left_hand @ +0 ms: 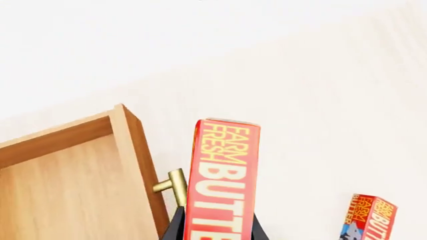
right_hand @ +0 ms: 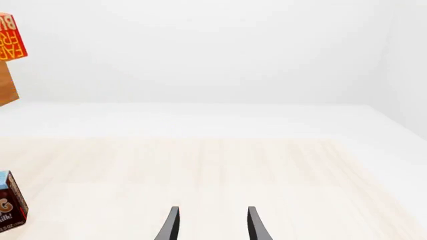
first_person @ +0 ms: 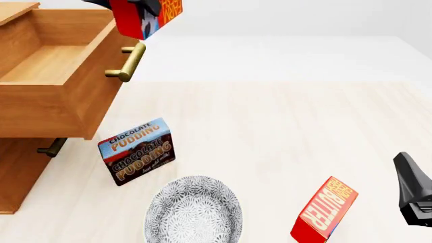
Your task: Put the butter at the front in the top drawer of the cabinet and close it.
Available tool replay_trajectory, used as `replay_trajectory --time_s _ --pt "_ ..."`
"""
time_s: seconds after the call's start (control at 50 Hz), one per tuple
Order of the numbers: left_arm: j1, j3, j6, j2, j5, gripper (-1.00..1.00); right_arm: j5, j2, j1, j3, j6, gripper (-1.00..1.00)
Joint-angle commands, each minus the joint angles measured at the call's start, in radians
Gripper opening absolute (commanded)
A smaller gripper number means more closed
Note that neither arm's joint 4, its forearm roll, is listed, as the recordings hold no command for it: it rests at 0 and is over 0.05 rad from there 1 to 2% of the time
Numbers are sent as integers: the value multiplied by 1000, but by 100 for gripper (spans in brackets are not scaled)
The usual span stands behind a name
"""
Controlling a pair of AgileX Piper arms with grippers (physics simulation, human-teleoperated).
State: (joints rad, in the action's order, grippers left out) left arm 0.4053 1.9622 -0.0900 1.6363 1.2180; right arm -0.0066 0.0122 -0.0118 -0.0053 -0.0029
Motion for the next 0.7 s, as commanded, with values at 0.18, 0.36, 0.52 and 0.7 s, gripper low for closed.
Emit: replay_trajectory --time_s 0.18,0.36,0.52,0.7 --pt "-124 -89 47 -140 2 -100 -1 1 0 1 1 100" --pt "-183 -119 58 -199 2 -100 -1 1 0 1 1 100" --pt "-226 -148 58 -235 2 -100 -1 0 0 1 1 100" --pt "-280 -197 30 -278 2 -100 -1 0 0 1 1 100"
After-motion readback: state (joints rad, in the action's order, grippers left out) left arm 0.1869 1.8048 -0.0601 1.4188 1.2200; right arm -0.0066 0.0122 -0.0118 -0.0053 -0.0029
